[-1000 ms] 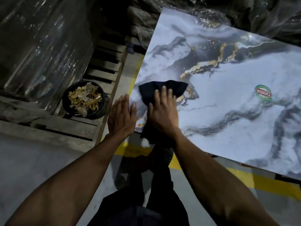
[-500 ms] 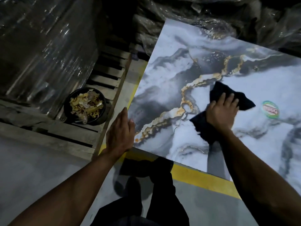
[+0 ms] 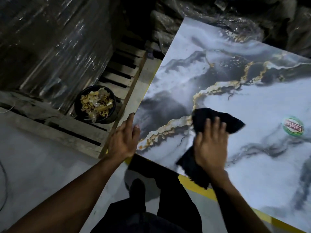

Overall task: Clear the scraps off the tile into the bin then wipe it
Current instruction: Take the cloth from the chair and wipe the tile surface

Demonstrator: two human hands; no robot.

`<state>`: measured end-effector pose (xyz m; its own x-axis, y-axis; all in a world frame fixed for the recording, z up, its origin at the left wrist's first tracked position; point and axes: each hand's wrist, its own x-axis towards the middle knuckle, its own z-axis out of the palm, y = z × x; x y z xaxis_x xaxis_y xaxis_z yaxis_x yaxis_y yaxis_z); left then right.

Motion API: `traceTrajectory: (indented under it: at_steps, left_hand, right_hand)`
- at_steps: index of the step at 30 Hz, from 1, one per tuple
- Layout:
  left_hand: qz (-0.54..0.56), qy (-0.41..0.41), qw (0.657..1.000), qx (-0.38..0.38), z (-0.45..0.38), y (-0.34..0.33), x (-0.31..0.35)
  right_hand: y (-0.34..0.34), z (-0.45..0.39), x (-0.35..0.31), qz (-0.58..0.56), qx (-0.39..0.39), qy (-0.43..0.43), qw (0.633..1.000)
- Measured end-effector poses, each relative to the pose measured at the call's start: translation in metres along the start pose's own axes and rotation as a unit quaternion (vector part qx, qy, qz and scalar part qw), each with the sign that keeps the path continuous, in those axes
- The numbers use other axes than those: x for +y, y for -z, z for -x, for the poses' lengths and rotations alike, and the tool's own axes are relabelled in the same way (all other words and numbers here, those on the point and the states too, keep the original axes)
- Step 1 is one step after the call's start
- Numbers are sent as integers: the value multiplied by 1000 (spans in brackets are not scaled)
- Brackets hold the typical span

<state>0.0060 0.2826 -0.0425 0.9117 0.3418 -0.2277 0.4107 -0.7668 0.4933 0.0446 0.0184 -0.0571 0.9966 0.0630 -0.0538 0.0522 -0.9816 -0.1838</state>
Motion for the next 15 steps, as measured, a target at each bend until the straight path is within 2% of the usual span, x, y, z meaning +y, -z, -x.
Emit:
traceTrajectory:
  at_steps: [3,5,10,15]
  left_hand:
    - [15,-34,999,11,-1,0,-1]
    - [-7,-54,999,5,-4,-1,-4]
    - [6,-19,1000,-3,-9,-7,-7]
    - [0,-16,1000,-6,-12,-11,-12]
  right_hand:
    - [14,-41,55,7,10,-109,994]
    - [23,-84,72,15,1,-118,993]
    - [30,-183,46,24,-13,-36,999]
    - [24,-198,1,43,-45,109,992]
